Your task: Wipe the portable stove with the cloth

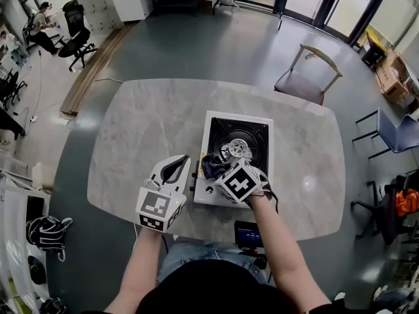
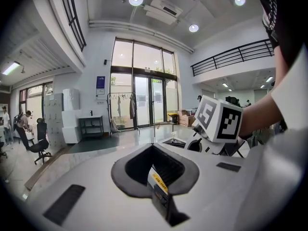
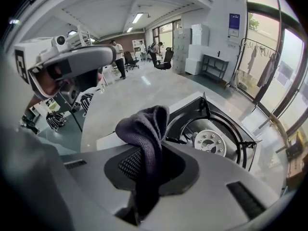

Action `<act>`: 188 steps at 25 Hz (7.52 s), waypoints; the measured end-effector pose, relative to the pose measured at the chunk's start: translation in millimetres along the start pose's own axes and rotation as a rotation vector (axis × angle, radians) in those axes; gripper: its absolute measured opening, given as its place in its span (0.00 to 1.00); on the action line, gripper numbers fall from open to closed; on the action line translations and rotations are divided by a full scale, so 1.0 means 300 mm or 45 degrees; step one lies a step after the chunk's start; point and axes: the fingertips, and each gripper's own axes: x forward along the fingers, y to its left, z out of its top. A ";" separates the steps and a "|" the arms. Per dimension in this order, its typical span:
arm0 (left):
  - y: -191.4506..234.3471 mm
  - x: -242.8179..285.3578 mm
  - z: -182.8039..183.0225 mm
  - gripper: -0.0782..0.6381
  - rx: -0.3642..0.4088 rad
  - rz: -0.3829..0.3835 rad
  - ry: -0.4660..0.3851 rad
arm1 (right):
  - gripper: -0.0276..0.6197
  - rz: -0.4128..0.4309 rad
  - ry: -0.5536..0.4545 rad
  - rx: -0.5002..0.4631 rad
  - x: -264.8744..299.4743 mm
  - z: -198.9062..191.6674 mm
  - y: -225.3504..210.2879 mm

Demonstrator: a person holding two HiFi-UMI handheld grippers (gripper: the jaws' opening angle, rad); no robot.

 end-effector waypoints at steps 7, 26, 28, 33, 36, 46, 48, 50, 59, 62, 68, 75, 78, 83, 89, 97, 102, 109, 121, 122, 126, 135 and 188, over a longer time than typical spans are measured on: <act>-0.025 0.031 0.015 0.12 0.018 -0.037 -0.006 | 0.15 -0.007 -0.004 0.050 -0.013 -0.017 -0.003; -0.057 0.074 0.026 0.12 0.021 -0.073 -0.024 | 0.15 -0.177 0.056 0.204 -0.115 -0.200 -0.185; -0.063 0.076 0.025 0.12 0.021 -0.076 -0.027 | 0.15 -0.198 0.059 0.223 -0.135 -0.226 -0.206; -0.080 0.081 0.029 0.12 0.027 -0.093 -0.033 | 0.15 -0.204 0.032 0.250 -0.165 -0.242 -0.226; -0.079 0.071 0.033 0.12 0.032 -0.092 -0.036 | 0.15 -0.193 0.017 0.261 -0.175 -0.237 -0.217; -0.069 0.074 0.052 0.12 0.027 -0.074 -0.072 | 0.15 -0.220 -0.176 0.263 -0.409 -0.164 -0.272; -0.068 0.077 0.062 0.12 0.029 -0.069 -0.086 | 0.15 -0.250 -0.202 0.263 -0.448 -0.163 -0.300; -0.068 0.084 0.072 0.12 0.030 -0.062 -0.096 | 0.15 -0.254 -0.227 0.283 -0.466 -0.172 -0.320; -0.076 0.101 0.059 0.12 0.041 -0.058 -0.070 | 0.15 -0.231 -0.116 0.238 -0.377 -0.254 -0.364; -0.073 0.096 0.045 0.12 0.042 -0.054 -0.045 | 0.15 -0.191 -0.059 0.208 -0.328 -0.269 -0.363; -0.067 0.107 0.012 0.12 0.025 -0.048 0.006 | 0.15 -0.142 0.065 0.141 -0.217 -0.317 -0.354; -0.061 0.140 -0.008 0.12 0.004 -0.040 0.041 | 0.15 -0.096 0.068 0.149 -0.200 -0.291 -0.392; -0.063 0.148 -0.028 0.12 -0.003 -0.038 0.064 | 0.15 -0.127 0.079 0.146 -0.198 -0.276 -0.425; -0.053 0.151 -0.037 0.12 -0.007 -0.028 0.084 | 0.15 -0.130 0.076 0.123 -0.176 -0.239 -0.481; -0.053 0.147 -0.037 0.12 -0.001 -0.018 0.096 | 0.15 -0.204 0.095 0.113 -0.169 -0.182 -0.569; -0.066 0.152 -0.024 0.12 0.010 -0.024 0.089 | 0.16 -0.196 0.096 0.186 -0.140 -0.135 -0.674; -0.072 0.152 -0.011 0.12 0.008 -0.021 0.080 | 0.16 -0.249 0.078 0.177 -0.144 -0.125 -0.689; -0.080 0.156 0.001 0.12 0.012 -0.034 0.066 | 0.16 -0.212 0.122 0.122 -0.209 -0.116 -0.663; -0.021 0.162 -0.013 0.12 -0.024 0.004 0.063 | 0.16 -0.232 -0.013 0.140 -0.317 0.105 -0.788; -0.013 0.161 -0.017 0.12 -0.029 0.008 0.065 | 0.16 -0.229 -0.016 0.147 -0.310 0.118 -0.794; 0.023 0.165 -0.031 0.12 -0.061 0.040 0.067 | 0.16 -0.186 -0.077 0.213 -0.273 0.176 -0.806; 0.080 0.188 -0.067 0.12 -0.110 0.063 0.089 | 0.16 -0.170 -0.054 0.300 -0.110 0.164 -0.829; 0.254 0.028 -0.076 0.12 -0.207 0.210 -0.024 | 0.15 0.144 0.044 0.075 0.050 0.419 -0.329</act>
